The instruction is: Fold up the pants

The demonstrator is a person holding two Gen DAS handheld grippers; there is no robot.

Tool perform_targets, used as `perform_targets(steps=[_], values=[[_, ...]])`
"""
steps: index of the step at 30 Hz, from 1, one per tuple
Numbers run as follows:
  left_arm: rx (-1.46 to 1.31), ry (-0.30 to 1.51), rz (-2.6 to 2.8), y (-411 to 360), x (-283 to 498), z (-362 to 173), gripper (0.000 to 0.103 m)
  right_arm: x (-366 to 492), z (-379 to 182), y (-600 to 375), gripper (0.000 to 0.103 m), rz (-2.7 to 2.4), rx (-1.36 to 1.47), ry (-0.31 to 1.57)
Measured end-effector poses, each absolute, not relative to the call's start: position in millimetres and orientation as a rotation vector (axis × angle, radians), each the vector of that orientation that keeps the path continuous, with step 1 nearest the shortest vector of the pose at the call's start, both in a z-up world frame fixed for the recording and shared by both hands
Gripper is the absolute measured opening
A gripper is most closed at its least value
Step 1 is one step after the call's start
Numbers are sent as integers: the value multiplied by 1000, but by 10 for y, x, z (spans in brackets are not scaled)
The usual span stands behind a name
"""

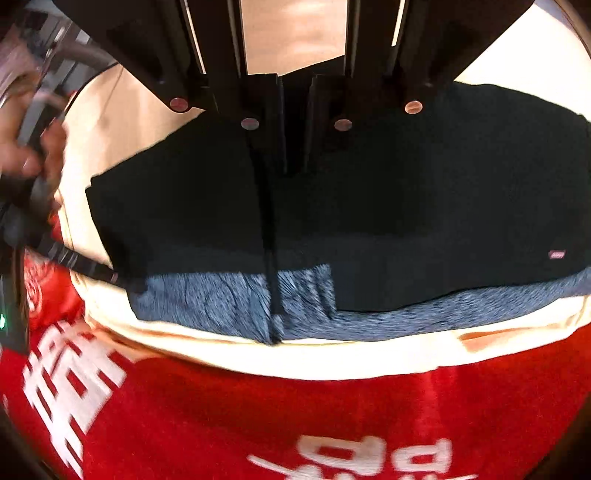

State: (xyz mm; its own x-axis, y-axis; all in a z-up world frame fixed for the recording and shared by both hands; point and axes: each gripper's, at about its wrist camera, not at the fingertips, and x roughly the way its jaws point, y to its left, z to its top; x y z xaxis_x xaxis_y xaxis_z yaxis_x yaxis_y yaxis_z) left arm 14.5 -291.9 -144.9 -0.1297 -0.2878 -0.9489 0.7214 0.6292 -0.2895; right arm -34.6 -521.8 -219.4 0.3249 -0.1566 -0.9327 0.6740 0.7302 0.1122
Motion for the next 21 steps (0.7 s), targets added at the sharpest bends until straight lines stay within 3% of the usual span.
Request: perform_targets(steps=[6, 12, 21], values=[[375, 1452, -826, -2734, 241, -1427, 9, -251, -2115, -4608, 47, -574, 291, 1183], [328, 1467, -769, -2421, 390, -1393, 9, -324, -1826, -4152, 49, -444, 321, 1095], [346, 1461, -707, -2049, 544, -1475, 9, -126, -2005, -3248, 49, -247, -148, 1124]])
